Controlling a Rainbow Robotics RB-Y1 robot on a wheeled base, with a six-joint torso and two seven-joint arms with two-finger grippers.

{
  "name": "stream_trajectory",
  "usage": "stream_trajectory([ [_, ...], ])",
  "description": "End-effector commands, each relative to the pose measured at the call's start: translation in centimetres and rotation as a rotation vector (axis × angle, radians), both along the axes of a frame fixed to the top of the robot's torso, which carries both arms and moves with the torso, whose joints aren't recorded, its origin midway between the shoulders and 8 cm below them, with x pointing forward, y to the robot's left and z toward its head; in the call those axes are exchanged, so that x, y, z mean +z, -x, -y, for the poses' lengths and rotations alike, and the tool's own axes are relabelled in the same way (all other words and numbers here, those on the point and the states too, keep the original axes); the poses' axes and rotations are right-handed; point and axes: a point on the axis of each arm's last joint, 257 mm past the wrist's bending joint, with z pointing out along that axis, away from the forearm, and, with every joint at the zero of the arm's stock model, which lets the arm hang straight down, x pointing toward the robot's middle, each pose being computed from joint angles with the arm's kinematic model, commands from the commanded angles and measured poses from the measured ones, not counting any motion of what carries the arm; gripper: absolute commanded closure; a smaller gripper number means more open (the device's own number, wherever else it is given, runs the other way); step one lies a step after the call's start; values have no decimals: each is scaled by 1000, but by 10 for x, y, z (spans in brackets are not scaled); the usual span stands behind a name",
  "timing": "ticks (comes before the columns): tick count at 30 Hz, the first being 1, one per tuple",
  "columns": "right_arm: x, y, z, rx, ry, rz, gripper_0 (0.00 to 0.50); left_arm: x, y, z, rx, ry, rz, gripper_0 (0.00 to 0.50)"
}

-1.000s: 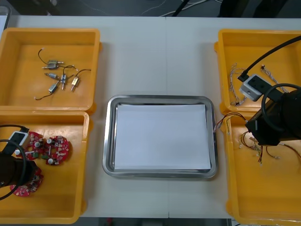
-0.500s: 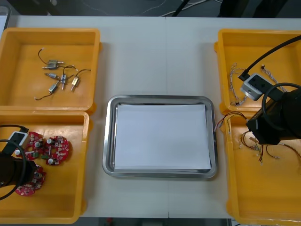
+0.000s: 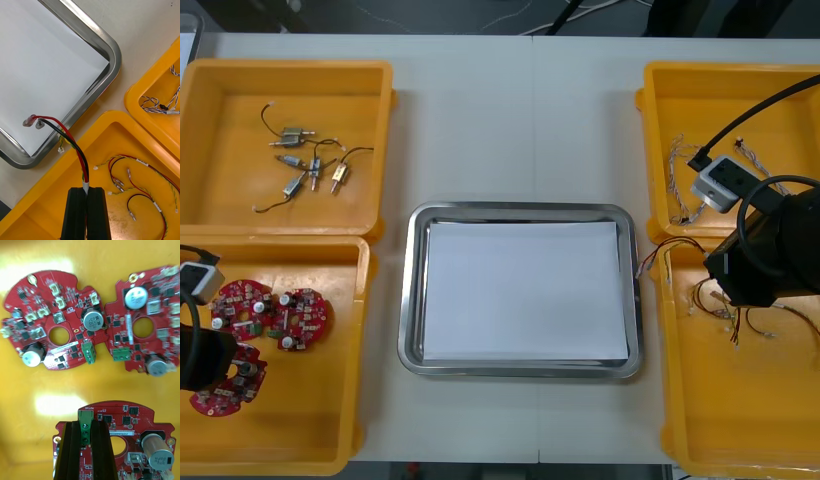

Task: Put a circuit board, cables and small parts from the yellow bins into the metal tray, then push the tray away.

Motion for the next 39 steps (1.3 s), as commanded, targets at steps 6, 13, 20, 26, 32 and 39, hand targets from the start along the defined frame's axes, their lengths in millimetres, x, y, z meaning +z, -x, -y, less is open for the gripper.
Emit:
stream_trajectory([
  [6,14,-3,-1,22,37,45,500,75,0,24,-33,-7,71,500],
  [13,14,-3,-1,22,37,45,500,99,-20,63,16,73,105,500],
  [20,14,-3,-1,22,37,45,500,125,-49,113,39,167,167,500],
  [26,14,-3,-1,22,37,45,500,133,-59,156,49,226,176,500],
  [32,14,-3,-1,22,37,45,500,137,-66,194,58,261,191,500],
  [39,14,-3,-1,22,37,45,500,135,-73,236,85,285,207,500],
])
